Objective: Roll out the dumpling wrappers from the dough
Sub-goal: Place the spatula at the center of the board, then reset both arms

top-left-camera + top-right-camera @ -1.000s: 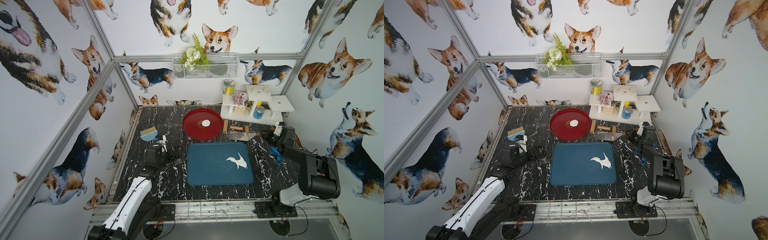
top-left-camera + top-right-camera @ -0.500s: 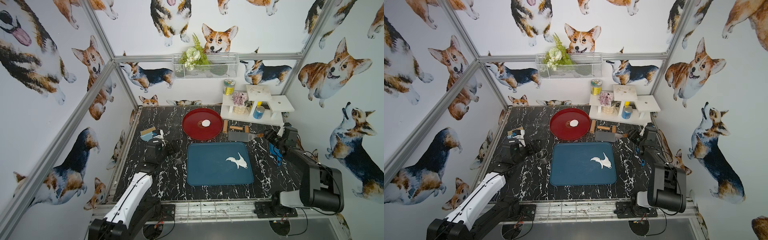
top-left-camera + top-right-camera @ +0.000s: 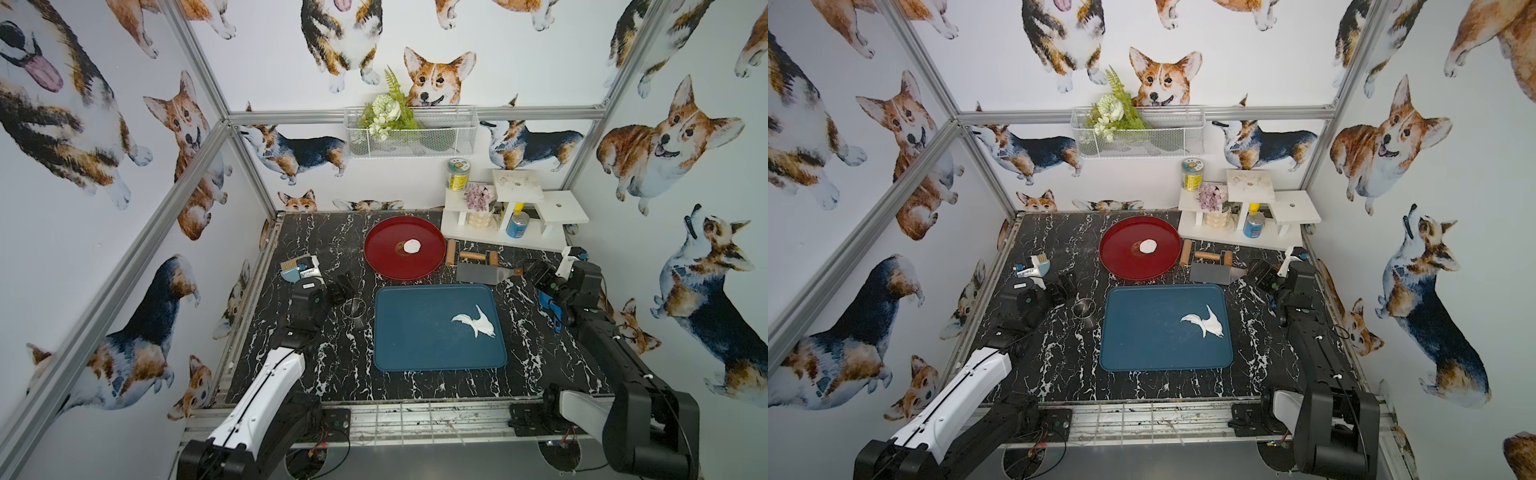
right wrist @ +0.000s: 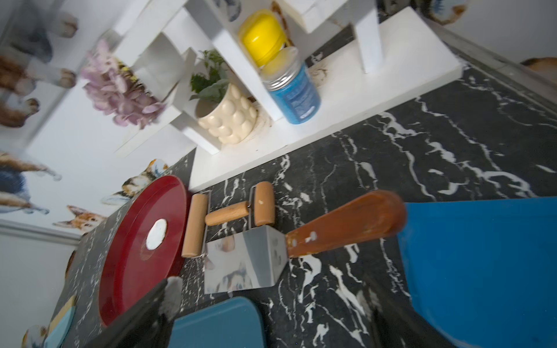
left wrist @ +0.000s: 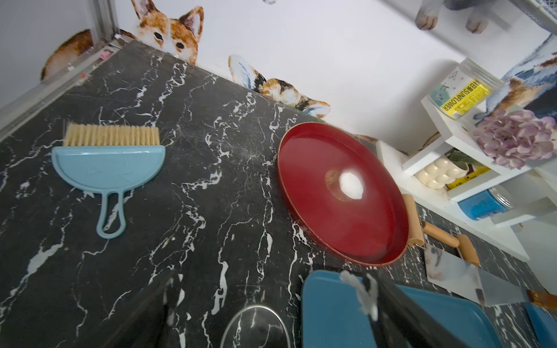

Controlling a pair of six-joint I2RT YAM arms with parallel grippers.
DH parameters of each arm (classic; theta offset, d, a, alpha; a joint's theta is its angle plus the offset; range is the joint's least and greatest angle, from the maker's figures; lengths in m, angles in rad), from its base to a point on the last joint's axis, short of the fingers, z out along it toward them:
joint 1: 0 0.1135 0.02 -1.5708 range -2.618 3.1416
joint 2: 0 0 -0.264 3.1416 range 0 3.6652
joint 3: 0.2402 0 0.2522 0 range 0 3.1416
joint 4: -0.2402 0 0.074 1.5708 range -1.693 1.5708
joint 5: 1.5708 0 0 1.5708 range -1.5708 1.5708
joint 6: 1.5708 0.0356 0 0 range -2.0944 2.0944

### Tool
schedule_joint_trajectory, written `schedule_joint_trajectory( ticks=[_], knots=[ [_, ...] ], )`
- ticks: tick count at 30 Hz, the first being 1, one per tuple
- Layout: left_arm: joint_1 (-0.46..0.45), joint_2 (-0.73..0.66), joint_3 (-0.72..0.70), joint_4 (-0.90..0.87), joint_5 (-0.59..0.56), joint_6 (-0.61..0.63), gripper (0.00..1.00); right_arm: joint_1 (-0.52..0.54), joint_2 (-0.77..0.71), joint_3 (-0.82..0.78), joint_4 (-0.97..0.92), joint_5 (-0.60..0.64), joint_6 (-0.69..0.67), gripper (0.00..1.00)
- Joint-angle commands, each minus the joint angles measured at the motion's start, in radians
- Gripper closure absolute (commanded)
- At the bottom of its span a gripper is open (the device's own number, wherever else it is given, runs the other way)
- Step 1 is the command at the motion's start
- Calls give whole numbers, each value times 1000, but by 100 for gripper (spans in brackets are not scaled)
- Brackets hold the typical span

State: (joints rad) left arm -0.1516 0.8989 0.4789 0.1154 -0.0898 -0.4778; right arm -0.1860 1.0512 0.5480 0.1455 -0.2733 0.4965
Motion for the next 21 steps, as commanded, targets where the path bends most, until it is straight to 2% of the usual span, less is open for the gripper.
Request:
schedule_joint_trajectory(
  ticks=[1,5,11,15,21],
  knots=[
    [1,-19,-34,133,-114,63,0,94,-50,-23,-5,18,-50,0],
    [0,-13,-72,227,-151,122,0,221,-97,-73,34,54,-60,0],
    [1,55,-98,312,-162,184,0,328,-122,-149,86,111,-119,0],
    [1,96,-128,384,-176,230,0,346,-154,-206,136,180,-200,0],
    [3,192,-124,479,-169,284,0,346,-248,-317,346,246,-301,0]
  ],
)
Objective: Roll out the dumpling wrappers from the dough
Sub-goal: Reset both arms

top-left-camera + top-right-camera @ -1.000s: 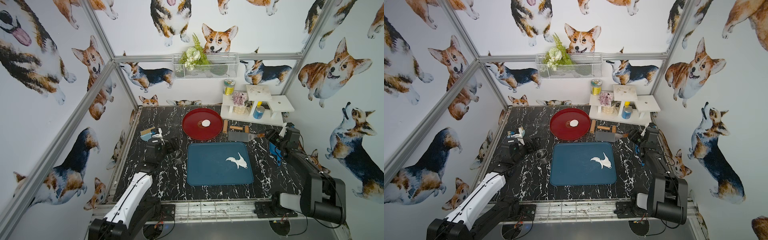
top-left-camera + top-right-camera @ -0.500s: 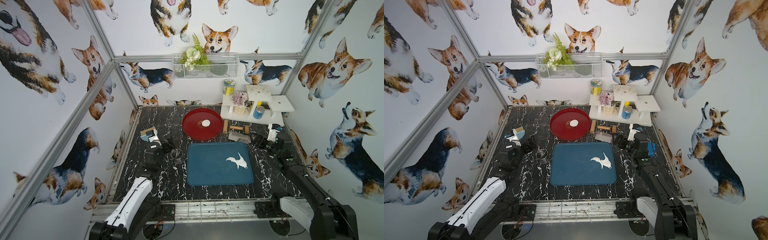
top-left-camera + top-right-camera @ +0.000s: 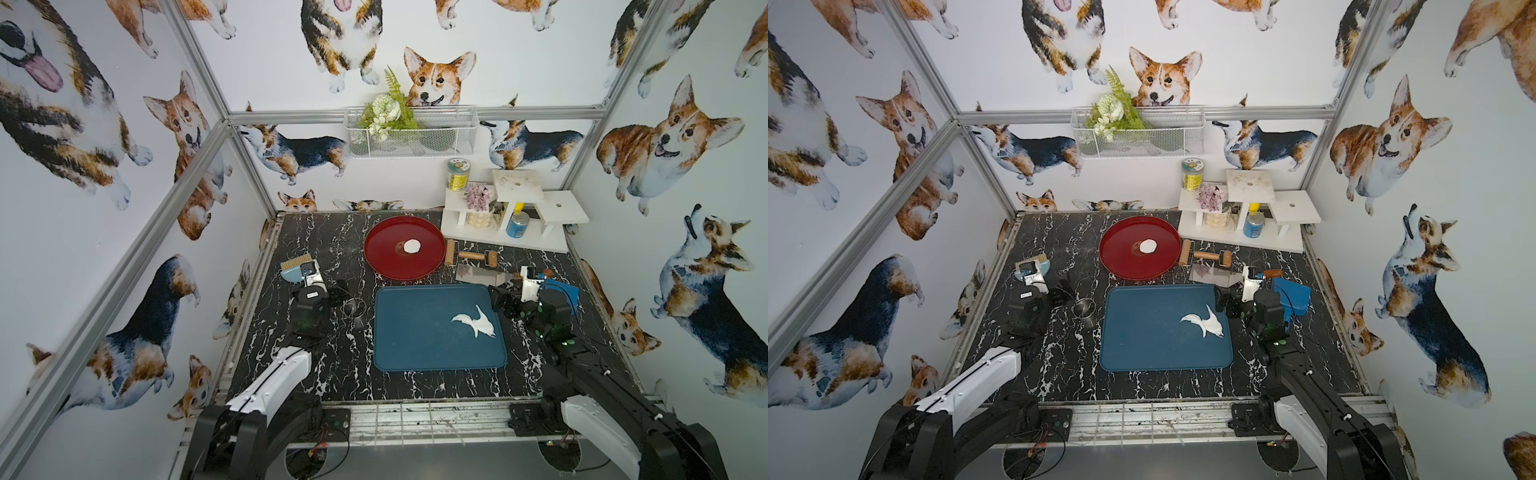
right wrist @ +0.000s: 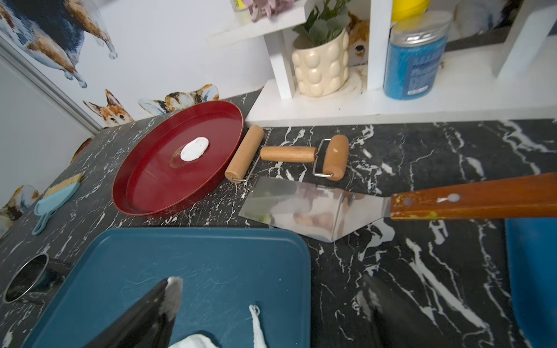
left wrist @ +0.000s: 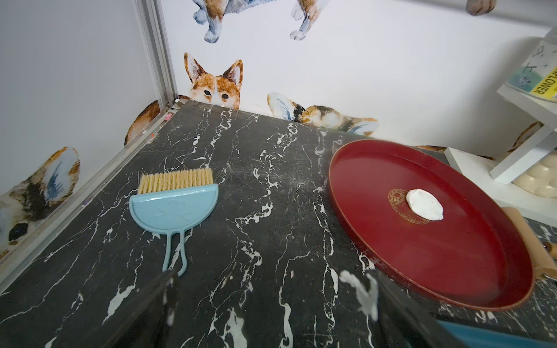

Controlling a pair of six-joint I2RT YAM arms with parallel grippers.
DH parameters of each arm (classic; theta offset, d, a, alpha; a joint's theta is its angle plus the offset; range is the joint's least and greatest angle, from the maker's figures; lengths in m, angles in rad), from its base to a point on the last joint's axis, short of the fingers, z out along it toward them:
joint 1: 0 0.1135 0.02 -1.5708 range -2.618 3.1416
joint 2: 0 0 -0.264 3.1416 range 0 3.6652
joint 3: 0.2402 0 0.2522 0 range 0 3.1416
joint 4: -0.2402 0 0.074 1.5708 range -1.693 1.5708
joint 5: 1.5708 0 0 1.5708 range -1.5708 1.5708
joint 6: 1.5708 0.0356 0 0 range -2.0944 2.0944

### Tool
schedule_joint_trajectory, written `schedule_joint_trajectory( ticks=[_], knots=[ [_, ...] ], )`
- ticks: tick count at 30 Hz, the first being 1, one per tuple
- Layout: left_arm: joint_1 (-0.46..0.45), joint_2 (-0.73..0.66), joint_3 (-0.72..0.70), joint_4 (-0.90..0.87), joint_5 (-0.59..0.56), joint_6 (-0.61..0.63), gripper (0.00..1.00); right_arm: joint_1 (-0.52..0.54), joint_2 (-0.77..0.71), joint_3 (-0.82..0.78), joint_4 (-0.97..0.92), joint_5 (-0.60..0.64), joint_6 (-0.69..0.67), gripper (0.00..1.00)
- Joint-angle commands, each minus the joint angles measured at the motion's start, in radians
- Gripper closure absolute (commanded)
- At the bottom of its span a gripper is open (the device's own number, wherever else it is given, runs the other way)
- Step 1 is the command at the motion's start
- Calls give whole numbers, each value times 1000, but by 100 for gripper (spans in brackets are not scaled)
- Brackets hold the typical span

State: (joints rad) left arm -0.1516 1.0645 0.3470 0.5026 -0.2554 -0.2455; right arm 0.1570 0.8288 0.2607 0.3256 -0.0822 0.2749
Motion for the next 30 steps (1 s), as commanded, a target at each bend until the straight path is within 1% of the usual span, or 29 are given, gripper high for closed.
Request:
schedule_joint_trajectory(
  ticks=[1,3,6,9,10,12,15,16,17,18,19,24,27,30],
  knots=[
    [3,41,15,101,-7,71,0,3,-40,-43,188,63,-96,0],
    [7,67,19,126,-18,110,0,3,-63,-66,224,104,-115,0],
    [27,125,-2,224,-19,170,0,1,-73,-92,281,170,-162,0],
    [58,196,9,249,-11,218,0,-17,-50,-90,304,193,-171,0],
    [64,226,-1,287,-13,236,0,-28,-40,-94,317,193,-166,0],
    [79,291,-31,398,0,242,0,-62,-24,-112,364,177,-137,0],
    [105,405,-84,614,48,231,0,-135,6,-160,486,132,-62,0],
    [109,442,-97,680,52,229,0,-151,13,-161,495,133,-51,0],
    [114,478,-99,708,59,223,0,-156,20,-162,506,136,-56,0],
    [115,514,-100,759,62,241,0,-157,31,-165,528,140,-71,0],
    [114,487,-90,696,80,231,0,-157,49,-170,553,144,-88,0],
    [115,501,-84,701,76,236,0,-168,174,-174,648,163,-164,0],
    [114,502,-82,701,76,236,0,-184,279,-176,742,151,-178,0],
    [115,503,-83,705,76,236,0,-189,421,-182,884,115,-206,0]
  ],
)
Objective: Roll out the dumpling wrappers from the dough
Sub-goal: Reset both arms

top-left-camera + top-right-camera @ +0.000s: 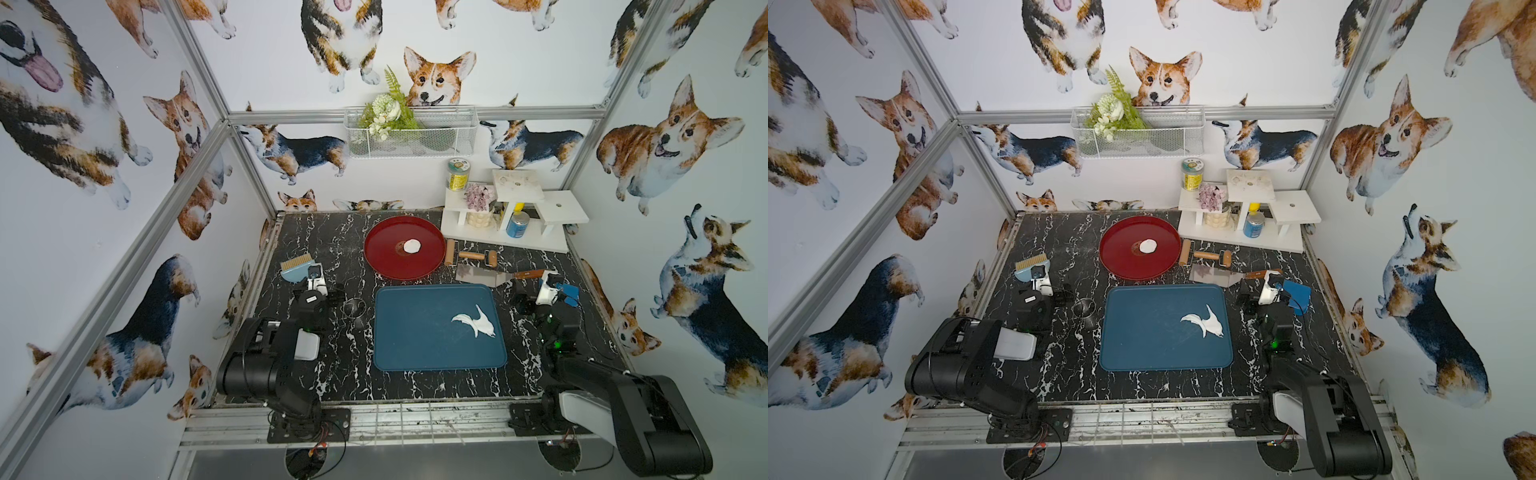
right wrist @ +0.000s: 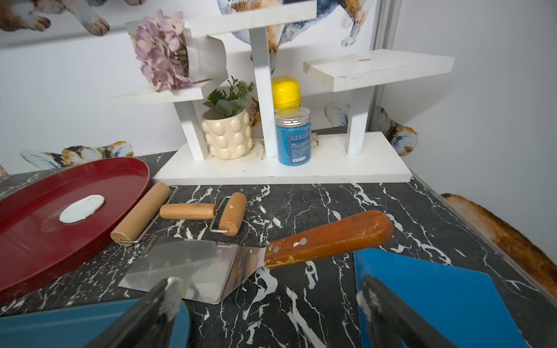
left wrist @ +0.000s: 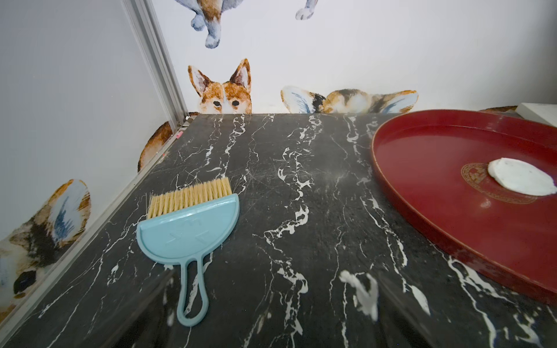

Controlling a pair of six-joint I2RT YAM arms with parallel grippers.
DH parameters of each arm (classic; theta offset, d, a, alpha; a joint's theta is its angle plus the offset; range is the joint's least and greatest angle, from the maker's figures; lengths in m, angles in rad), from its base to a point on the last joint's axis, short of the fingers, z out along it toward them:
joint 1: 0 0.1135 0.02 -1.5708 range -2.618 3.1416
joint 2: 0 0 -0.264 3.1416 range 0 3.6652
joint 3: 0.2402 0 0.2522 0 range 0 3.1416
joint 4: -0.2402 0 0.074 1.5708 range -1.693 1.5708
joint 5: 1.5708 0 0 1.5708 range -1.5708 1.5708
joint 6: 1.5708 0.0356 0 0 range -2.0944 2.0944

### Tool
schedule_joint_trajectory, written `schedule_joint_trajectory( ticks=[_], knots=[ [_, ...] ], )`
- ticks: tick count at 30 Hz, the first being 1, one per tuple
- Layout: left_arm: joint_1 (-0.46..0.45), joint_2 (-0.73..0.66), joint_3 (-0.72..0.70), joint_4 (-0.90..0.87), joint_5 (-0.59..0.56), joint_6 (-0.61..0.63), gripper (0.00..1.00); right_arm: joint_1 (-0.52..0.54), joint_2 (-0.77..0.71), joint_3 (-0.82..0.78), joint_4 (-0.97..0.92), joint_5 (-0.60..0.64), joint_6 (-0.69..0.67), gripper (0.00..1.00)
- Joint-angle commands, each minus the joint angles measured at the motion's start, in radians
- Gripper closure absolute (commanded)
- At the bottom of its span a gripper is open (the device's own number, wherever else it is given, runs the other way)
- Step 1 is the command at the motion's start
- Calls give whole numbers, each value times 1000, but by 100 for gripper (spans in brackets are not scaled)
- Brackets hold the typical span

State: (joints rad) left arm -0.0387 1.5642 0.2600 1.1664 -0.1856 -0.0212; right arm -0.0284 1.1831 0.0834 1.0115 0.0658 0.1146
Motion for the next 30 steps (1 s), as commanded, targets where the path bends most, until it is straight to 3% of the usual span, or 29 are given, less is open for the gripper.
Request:
schedule_joint_trajectory(
  ticks=[1,5,6,8,10,13,30],
  knots=[
    [1,1,5,37,6,11,0,-2,108,-5,235,-38,-53,0],
    [1,-1,-2,46,6,13,0,-2,279,-35,463,-17,-47,0],
    [1,-1,-1,45,5,13,0,-1,281,-31,459,-8,-48,0],
    [0,0,1,42,6,13,0,-1,238,44,238,41,-26,0],
    [0,-1,0,43,6,13,0,13,277,42,310,63,-37,0],
    [0,0,1,43,6,15,0,22,251,54,245,78,-38,0],
    [0,2,6,36,9,14,0,24,259,48,269,86,-40,0]
  ],
)
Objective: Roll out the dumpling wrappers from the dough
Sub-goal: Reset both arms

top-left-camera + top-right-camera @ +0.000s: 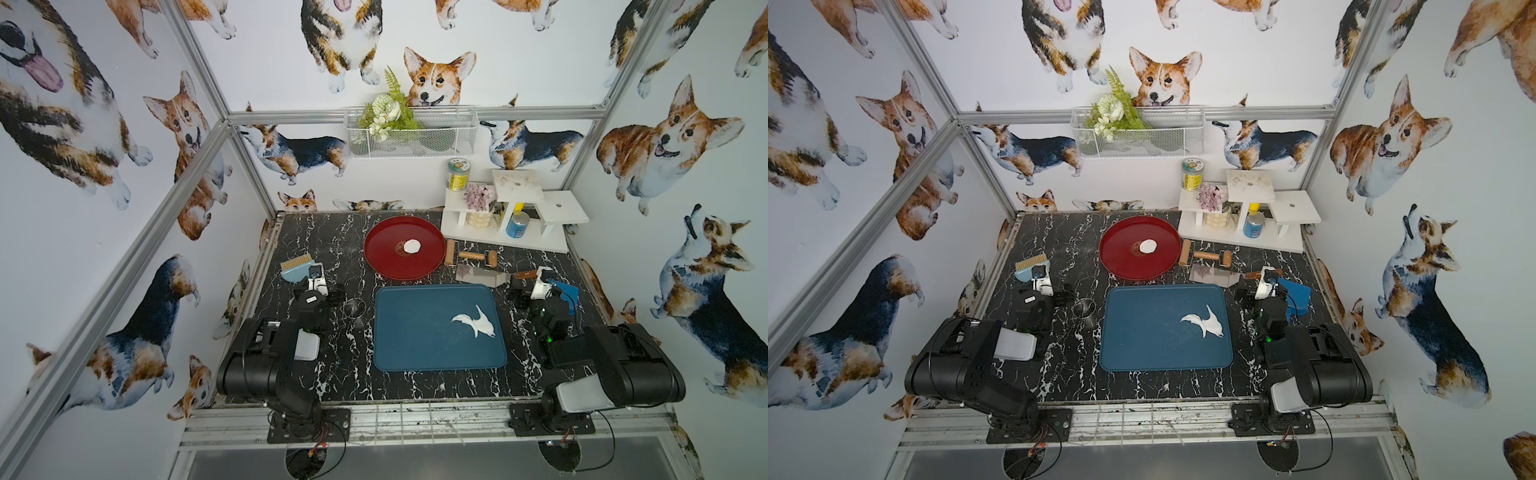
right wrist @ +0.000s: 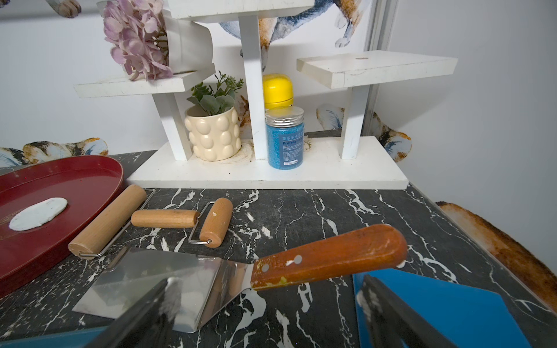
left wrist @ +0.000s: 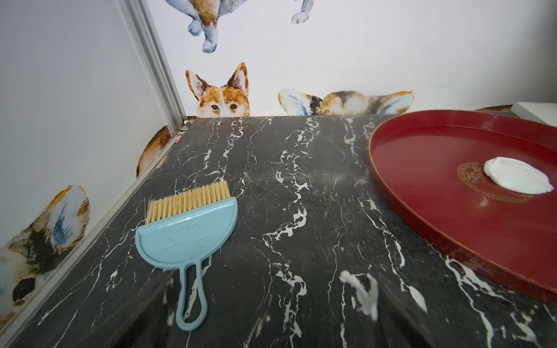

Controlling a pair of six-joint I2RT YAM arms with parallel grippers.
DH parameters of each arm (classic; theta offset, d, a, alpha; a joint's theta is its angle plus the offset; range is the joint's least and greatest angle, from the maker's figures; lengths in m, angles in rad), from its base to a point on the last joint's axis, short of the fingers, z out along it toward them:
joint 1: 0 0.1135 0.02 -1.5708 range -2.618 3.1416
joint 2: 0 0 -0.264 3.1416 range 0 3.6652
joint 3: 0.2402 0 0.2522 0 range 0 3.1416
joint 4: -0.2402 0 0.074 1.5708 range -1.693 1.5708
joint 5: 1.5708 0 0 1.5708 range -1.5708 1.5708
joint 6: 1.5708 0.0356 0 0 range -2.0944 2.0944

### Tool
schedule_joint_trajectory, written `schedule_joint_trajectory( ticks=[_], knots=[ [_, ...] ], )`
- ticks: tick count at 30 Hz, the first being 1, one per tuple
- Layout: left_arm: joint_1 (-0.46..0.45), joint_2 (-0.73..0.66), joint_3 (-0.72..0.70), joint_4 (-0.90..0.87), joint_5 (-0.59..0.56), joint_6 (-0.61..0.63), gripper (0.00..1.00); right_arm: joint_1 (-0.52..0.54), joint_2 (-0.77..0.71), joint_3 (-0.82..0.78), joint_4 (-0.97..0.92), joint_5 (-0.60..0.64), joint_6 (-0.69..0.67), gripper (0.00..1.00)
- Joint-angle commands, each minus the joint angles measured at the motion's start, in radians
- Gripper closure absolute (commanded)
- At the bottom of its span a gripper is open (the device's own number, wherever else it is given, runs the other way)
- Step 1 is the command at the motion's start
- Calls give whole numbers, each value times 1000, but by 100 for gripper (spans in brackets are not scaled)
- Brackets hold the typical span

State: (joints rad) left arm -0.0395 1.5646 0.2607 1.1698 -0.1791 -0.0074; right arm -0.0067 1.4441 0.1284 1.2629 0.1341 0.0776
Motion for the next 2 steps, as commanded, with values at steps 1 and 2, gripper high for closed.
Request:
schedule_joint_trajectory(
  ticks=[1,2],
  knots=[
    [1,-1,-2,43,5,3,0,3,-2,4,18,18,-4,0],
    [1,0,1,38,11,5,0,3,-2,3,18,17,-3,0]
  ],
)
